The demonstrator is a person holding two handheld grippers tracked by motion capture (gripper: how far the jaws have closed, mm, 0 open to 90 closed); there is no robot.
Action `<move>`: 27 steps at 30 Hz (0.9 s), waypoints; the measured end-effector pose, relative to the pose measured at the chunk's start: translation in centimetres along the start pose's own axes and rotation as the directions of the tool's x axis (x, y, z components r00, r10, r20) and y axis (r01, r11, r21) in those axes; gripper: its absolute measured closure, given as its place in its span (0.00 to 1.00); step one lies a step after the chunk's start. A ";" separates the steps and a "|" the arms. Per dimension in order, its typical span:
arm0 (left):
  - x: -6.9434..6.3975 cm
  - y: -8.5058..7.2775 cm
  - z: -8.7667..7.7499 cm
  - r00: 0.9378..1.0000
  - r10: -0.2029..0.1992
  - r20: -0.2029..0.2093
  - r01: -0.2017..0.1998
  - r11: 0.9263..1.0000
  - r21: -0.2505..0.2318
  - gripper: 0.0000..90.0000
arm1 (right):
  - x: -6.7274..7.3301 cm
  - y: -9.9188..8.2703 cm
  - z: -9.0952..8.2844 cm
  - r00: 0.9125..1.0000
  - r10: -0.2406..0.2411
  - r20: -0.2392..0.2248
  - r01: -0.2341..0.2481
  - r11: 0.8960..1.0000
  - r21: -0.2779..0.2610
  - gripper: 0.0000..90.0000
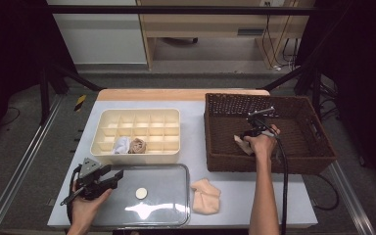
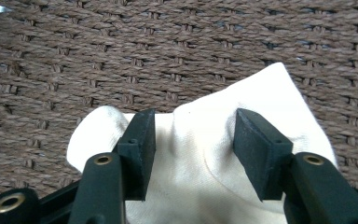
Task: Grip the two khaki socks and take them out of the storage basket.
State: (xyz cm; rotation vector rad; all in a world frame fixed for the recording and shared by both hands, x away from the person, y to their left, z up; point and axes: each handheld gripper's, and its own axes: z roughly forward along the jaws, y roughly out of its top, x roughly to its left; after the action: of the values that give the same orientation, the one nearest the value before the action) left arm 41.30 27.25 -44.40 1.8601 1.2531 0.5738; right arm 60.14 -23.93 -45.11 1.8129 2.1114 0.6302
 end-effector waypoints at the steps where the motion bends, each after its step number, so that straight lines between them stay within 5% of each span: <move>1: 0.0 0.0 0.0 1.000 0.000 0.000 0.000 1.000 0.000 0.50 | 0.0 0.0 0.0 1.000 0.003 0.002 -0.003 1.000 0.001 0.56; 4: 0.0 0.0 0.0 1.000 0.000 0.000 0.000 1.000 0.000 0.50 | 0.1 0.0 0.0 1.000 -0.006 0.013 0.006 1.000 -0.001 0.60; 11: 0.0 0.0 0.0 1.000 0.000 0.000 0.000 1.000 0.002 0.50 | 0.3 -0.1 -0.2 0.996 -0.048 0.078 0.048 0.999 0.004 0.89; 16: 0.0 0.0 0.0 1.000 -0.002 0.000 0.002 1.000 0.000 0.50 | 0.2 -0.1 -0.5 0.999 -0.009 0.048 0.009 1.000 0.003 0.94; 20: 0.0 0.0 0.0 1.000 -0.002 0.000 0.002 1.000 -0.002 0.50 | 0.2 0.1 -1.2 0.999 -0.004 0.039 0.005 0.999 -0.043 0.94; 21: 0.0 0.0 0.0 1.000 -0.002 0.001 0.002 1.000 -0.001 0.50 | 0.4 0.3 -1.6 1.000 -0.003 0.011 0.005 0.995 -0.104 0.94; 25: 0.0 0.0 -0.1 1.000 -0.002 0.002 0.002 1.000 -0.001 0.50 | 0.7 0.5 -2.4 1.000 -0.013 -0.024 0.008 0.983 -0.181 0.94; 27: 0.0 0.0 0.0 1.000 -0.001 0.002 0.001 1.000 -0.001 0.50 | 0.6 0.6 -3.4 0.999 -0.006 -0.051 -0.007 0.969 -0.245 0.94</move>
State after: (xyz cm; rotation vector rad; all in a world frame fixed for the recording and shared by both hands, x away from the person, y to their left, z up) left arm 41.26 27.24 -44.37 1.8586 1.2522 0.5719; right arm 58.95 -23.73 -41.84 1.6775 1.9635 0.9033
